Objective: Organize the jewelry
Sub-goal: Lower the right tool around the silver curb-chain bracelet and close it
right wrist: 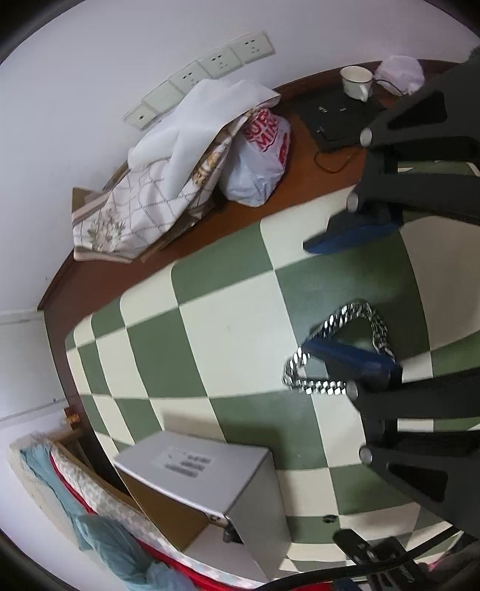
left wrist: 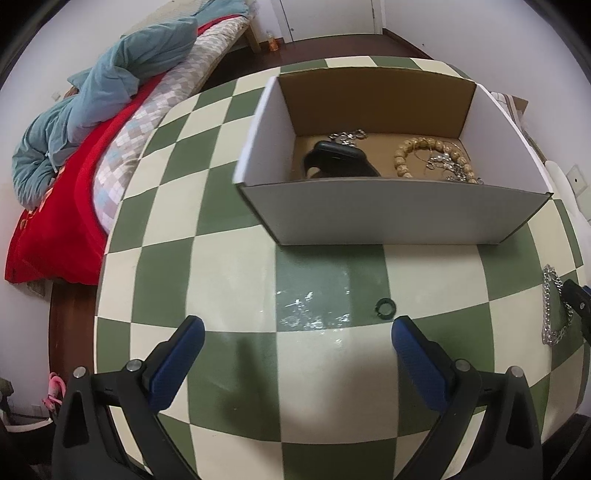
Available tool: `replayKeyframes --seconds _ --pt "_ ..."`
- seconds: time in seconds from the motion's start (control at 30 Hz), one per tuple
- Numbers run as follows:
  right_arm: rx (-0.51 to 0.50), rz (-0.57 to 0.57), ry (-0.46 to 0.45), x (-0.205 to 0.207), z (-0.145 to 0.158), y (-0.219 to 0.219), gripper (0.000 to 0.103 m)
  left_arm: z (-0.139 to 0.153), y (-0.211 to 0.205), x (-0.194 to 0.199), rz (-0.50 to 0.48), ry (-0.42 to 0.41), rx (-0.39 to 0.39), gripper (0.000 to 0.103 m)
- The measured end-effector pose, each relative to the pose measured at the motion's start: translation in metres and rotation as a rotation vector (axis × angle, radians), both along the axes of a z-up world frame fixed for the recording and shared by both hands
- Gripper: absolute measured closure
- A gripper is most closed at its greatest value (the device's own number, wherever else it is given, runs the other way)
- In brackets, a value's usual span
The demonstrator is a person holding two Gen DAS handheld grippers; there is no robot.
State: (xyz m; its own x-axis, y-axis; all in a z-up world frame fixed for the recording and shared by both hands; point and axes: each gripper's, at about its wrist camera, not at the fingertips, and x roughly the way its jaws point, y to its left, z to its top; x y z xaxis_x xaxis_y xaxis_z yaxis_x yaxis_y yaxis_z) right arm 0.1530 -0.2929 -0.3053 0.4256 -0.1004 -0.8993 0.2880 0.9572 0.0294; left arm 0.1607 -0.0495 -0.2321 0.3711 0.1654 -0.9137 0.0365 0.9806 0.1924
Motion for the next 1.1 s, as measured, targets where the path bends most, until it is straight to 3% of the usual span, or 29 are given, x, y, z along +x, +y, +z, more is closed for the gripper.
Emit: replayKeyframes --seconds 0.1,0.13,0.37,0.47,0.53,0.57,0.6,0.7,0.83,0.93,1.1 --pt "0.003 0.027 -0.002 0.001 0.001 0.009 0.092 -0.002 -0.005 0.001 -0.011 0.012 -0.008 0.0" --pt "-0.001 0.038 0.0 0.003 0.002 0.014 0.095 -0.003 -0.006 0.001 -0.014 0.016 -0.012 0.0" --pt "0.015 0.042 0.002 0.003 0.001 0.015 0.097 -0.009 -0.005 0.002 -0.014 0.057 -0.065 0.0" --pt "0.127 0.024 0.041 0.006 0.004 0.002 0.095 -0.006 0.001 0.001 -0.007 0.059 -0.073 0.0" --pt "0.225 0.016 0.031 0.004 0.009 -0.009 0.08 -0.005 0.005 0.001 -0.002 0.063 -0.079 0.0" --pt "0.265 0.011 0.03 0.002 0.011 -0.013 0.061 -0.005 0.006 0.001 -0.001 0.065 -0.083 0.0" --pt "0.283 0.009 0.038 0.002 0.012 -0.017 0.048 -0.004 0.006 0.001 -0.001 0.068 -0.084 0.0" --pt "0.306 0.042 0.084 0.005 0.009 -0.016 0.047 -0.003 0.005 0.002 -0.006 0.064 -0.085 0.0" --pt "0.238 0.131 0.079 0.004 0.018 0.006 0.048 -0.001 0.004 0.003 -0.021 0.055 -0.073 0.0" --pt "0.181 0.187 0.12 0.005 0.014 0.026 0.066 -0.002 0.003 0.004 -0.029 0.064 -0.071 0.0" --pt "0.082 0.245 0.196 0.012 0.006 0.047 0.068 -0.007 -0.001 0.004 -0.044 0.086 -0.065 0.0"
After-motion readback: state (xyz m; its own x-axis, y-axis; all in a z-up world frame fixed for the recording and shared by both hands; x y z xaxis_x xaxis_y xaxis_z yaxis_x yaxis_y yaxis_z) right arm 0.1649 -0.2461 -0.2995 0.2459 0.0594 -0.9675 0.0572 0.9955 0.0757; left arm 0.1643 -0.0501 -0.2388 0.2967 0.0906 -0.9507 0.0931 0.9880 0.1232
